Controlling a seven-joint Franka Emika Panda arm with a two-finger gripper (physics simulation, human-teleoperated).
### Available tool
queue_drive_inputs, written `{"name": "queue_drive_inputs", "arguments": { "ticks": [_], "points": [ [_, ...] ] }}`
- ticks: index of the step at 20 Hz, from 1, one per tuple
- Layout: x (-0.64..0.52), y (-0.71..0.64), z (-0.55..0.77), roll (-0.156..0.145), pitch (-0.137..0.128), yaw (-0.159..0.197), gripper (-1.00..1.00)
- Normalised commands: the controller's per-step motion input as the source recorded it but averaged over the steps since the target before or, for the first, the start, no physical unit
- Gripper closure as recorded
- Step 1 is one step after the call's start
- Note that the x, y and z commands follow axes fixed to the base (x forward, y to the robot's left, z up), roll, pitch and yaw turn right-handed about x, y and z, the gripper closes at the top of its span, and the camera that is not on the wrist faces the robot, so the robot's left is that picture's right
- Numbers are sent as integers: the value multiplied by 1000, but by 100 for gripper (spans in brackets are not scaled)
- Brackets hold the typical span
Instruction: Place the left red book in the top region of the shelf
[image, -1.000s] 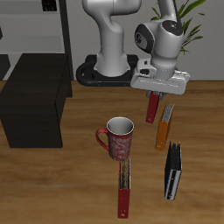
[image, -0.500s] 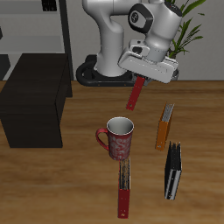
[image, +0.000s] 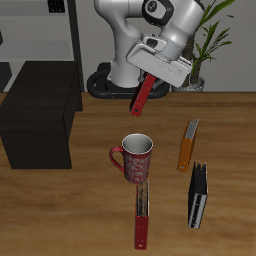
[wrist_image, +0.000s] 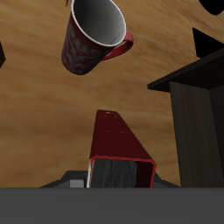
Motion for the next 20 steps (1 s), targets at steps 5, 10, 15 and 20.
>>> {"name": "queue_drive_inputs", "arguments": {
  "ticks": [5,10,15,20],
  "points": [
    [-10,-12,90,-111,-54,66,100],
    [-31,-18,106,-130,-55,44,100],
    [-87,-68,140,-104,-48,20,100],
    [23,-105,129,-111,-38,9,100]
  ]
}}
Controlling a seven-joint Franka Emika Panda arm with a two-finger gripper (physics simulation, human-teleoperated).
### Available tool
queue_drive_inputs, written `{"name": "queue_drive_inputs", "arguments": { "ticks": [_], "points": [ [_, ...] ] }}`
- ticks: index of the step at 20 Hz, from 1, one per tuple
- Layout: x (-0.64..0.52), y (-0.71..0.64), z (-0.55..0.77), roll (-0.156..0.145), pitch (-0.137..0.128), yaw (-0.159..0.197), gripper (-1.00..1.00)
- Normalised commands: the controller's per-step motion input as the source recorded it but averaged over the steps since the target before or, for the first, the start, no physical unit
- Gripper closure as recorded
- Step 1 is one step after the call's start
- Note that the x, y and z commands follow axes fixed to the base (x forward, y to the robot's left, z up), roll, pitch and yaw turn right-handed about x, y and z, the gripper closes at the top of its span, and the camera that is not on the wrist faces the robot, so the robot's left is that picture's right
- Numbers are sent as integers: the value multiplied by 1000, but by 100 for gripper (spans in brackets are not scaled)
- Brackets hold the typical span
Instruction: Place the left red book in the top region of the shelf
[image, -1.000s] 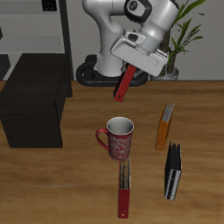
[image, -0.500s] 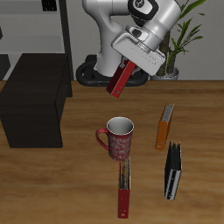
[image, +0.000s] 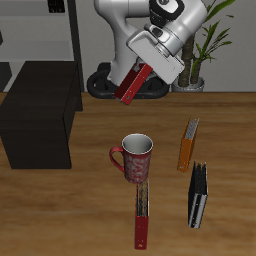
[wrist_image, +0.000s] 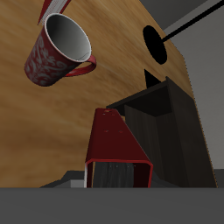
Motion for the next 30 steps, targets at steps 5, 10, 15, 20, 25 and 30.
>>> {"name": "queue_drive_inputs", "arguments": {
  "ticks": [5,10,15,20,25,30],
  "points": [
    [181,-133,-66,-165,30,-7,100],
    [102,15,-72,-92,3,3,100],
    [92,217,-78,-67,-4,17,100],
    [95,177,-14,-85,15,-16,100],
    [119,133,-47,-50,16,-2,100],
    [155,-17,-101,-59,73,-26,100]
  ]
}}
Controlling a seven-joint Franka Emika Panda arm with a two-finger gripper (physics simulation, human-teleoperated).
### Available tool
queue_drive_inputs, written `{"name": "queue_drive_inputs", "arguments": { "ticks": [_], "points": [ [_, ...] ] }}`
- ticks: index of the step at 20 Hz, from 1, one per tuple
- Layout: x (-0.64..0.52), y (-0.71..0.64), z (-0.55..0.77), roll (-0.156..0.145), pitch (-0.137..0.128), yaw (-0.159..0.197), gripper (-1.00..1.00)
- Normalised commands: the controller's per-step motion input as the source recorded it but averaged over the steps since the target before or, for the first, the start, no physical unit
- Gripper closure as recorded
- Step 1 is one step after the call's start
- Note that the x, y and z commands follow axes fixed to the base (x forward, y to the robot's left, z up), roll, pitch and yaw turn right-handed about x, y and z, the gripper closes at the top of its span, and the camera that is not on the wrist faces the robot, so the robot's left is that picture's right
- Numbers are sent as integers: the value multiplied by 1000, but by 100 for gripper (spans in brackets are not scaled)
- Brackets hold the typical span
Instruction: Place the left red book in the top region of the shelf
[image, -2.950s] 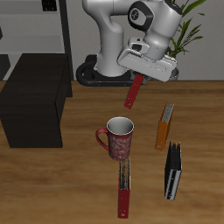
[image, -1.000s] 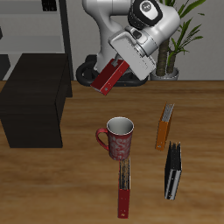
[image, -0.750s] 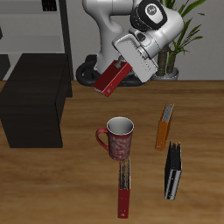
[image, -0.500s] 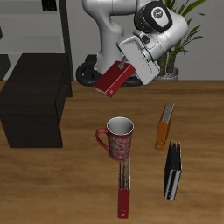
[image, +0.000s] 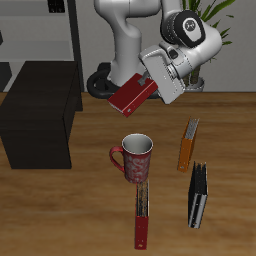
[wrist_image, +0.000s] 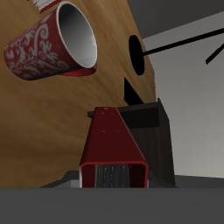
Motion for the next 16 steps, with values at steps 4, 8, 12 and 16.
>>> {"name": "queue_drive_inputs", "arguments": {
  "ticks": [4,8,12,16],
  "points": [
    [8,-5,-135,-18,62,-12,100],
    [-7,-200,14,-33,3,-20,100],
    [-8,-180,47,-54,27,-50,100],
    [7,-91,31,-24,12,-20,100]
  ]
}}
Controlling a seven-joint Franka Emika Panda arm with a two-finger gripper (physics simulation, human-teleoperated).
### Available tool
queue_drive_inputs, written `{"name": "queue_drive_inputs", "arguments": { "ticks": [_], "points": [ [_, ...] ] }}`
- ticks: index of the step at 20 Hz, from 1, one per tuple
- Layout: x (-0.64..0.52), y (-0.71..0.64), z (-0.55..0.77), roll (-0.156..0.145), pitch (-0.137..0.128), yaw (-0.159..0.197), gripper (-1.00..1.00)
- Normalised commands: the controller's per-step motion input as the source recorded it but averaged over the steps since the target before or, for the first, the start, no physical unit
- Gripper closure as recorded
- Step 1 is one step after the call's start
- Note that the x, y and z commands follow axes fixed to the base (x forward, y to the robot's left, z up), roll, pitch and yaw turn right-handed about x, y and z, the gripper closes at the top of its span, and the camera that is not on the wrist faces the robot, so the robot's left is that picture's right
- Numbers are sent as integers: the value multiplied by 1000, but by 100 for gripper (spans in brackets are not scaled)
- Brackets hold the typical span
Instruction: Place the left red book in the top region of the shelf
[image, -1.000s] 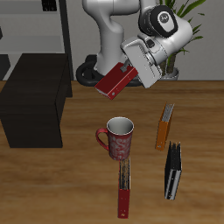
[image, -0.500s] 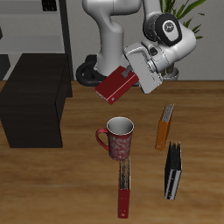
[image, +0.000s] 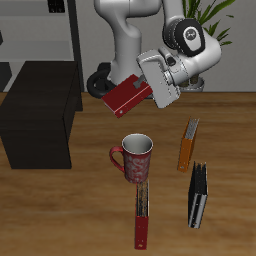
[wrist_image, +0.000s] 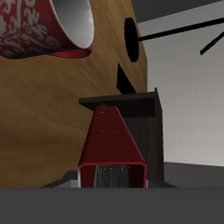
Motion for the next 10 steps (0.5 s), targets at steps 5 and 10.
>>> {"name": "queue_drive_inputs", "arguments": {
  "ticks": [5,10],
  "points": [
    [29,-196,19,-22,15,-31,100],
    [66,-139,-86,-11,22,-7,100]
  ]
}}
